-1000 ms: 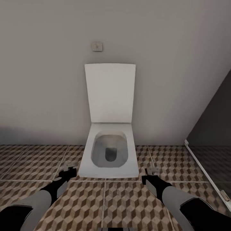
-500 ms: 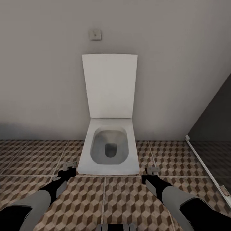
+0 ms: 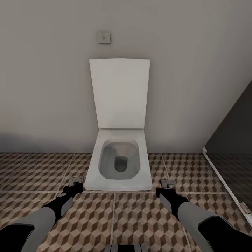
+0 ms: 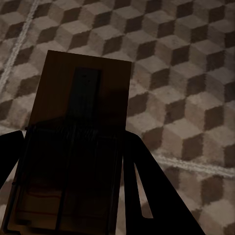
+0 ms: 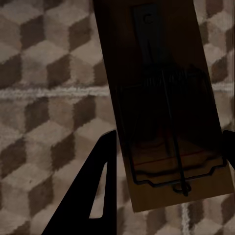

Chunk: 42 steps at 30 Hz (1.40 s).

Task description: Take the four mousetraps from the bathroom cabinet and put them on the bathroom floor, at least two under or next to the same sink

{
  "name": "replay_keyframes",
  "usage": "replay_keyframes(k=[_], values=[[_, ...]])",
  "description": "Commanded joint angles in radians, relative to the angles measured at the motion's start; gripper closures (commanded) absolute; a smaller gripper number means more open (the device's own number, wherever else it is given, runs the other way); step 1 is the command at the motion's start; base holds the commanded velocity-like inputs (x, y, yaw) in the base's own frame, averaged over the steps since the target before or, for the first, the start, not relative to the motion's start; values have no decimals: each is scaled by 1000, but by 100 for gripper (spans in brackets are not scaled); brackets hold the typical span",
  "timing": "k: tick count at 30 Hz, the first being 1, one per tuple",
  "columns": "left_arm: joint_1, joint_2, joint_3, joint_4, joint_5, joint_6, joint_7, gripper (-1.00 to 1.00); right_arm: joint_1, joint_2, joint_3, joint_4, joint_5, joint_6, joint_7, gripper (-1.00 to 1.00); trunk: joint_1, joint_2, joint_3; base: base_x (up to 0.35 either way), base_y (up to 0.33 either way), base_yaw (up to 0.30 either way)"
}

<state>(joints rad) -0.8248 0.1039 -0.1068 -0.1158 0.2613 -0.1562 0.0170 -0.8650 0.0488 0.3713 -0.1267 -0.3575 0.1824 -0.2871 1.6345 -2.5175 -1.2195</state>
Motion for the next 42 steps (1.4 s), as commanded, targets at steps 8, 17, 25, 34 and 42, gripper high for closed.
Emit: replay_keyframes(k=[8,17,25,34,42], values=[[-1,0,-8,1,7,-3,2,100,0,-3,9,-48,-9,5,-16,100,0,0,-1,0,0,0],[-1,0,-9,1,7,-3,1,100,0,-4,10,-53,-9,4,-21,100,0,0,-1,0,0,0],[-1,1,-9,2,7,-1,4,100,0,-12,11,-51,-8,-8,-27,100,0,0,-1,0,0,0],[-1,7,-9,3,6,45,-5,100,0,-46,9,-44,-8,-24,-19,100,0,0,-1,0,0,0],[-1,9,-11,1,5,49,-6,100,0,-68,11,-45,-7,-37,-14,100,0,0,-1,0,0,0]])
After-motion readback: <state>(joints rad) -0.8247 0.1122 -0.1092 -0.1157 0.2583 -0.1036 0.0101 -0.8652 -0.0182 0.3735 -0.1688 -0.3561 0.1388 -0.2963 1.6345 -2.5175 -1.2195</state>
